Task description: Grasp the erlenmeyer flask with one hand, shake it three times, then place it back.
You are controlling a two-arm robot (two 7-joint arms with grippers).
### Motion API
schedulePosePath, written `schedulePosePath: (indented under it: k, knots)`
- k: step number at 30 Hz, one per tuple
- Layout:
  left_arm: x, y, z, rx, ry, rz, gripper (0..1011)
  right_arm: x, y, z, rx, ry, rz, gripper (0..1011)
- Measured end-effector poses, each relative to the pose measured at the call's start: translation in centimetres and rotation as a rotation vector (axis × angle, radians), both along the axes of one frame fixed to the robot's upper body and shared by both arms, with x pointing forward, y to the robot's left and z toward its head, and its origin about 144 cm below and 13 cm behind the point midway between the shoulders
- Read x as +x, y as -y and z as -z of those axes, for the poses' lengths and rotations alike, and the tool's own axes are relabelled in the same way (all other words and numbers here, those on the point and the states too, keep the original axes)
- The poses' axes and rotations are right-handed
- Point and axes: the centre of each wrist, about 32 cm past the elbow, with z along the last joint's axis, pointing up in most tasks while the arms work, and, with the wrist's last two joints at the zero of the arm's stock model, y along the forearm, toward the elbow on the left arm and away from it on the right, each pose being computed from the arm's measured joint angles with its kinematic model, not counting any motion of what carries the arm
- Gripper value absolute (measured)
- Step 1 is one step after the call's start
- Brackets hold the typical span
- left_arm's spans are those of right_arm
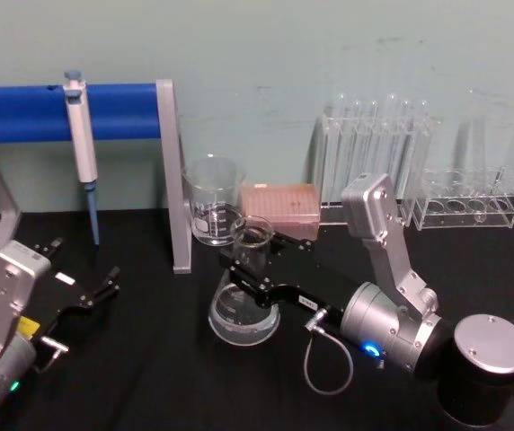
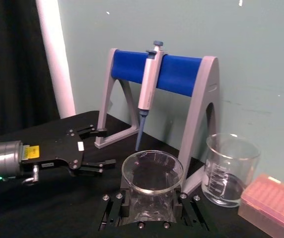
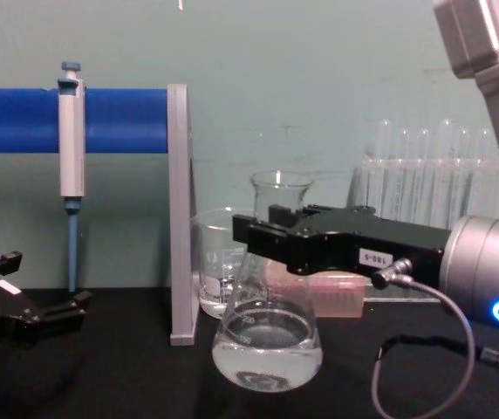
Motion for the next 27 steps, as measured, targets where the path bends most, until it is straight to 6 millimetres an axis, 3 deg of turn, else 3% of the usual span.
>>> schedulePosePath:
  k: [13,27]
  knots:
    - [0.0,0.0,0.0,0.000,0.000,0.000,1001,0.1,0.1,-0.1,-0.005,0.010,0.001,451]
    - [0.0,0.0,0.0,0.000,0.000,0.000,1001,-0.4,2.4,-0.2,-0.001,0.033,0.152,451]
